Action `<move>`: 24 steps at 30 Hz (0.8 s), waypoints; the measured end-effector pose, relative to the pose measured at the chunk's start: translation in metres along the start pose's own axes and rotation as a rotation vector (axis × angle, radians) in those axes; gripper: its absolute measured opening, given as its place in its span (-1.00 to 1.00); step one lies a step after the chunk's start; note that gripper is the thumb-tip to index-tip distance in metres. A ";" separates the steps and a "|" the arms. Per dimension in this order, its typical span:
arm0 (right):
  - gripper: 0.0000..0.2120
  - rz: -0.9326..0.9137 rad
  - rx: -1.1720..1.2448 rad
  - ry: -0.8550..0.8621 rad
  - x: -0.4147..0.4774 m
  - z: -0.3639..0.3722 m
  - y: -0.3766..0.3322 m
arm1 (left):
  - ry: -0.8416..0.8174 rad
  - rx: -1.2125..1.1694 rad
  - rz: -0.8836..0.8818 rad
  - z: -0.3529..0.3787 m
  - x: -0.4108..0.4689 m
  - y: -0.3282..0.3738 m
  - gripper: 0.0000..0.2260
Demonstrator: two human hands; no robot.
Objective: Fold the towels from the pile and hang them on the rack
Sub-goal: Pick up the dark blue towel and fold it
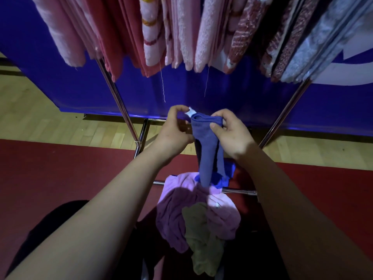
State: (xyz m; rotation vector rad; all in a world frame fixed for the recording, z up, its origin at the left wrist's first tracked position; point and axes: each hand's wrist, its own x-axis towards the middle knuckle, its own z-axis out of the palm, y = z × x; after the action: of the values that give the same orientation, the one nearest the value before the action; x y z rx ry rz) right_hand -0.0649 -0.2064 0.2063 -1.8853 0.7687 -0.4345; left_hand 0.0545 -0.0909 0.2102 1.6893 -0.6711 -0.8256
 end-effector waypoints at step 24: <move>-0.72 0.118 1.241 -0.098 -0.010 -0.026 -0.030 | -0.528 -0.164 -0.074 0.013 -0.016 -0.014 -0.37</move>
State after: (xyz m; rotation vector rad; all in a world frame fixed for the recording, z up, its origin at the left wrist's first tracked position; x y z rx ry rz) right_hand -0.0786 -0.2085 0.2448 -0.6874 0.3613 -0.5551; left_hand 0.0349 -0.0818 0.1976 1.3585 -0.8703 -1.3644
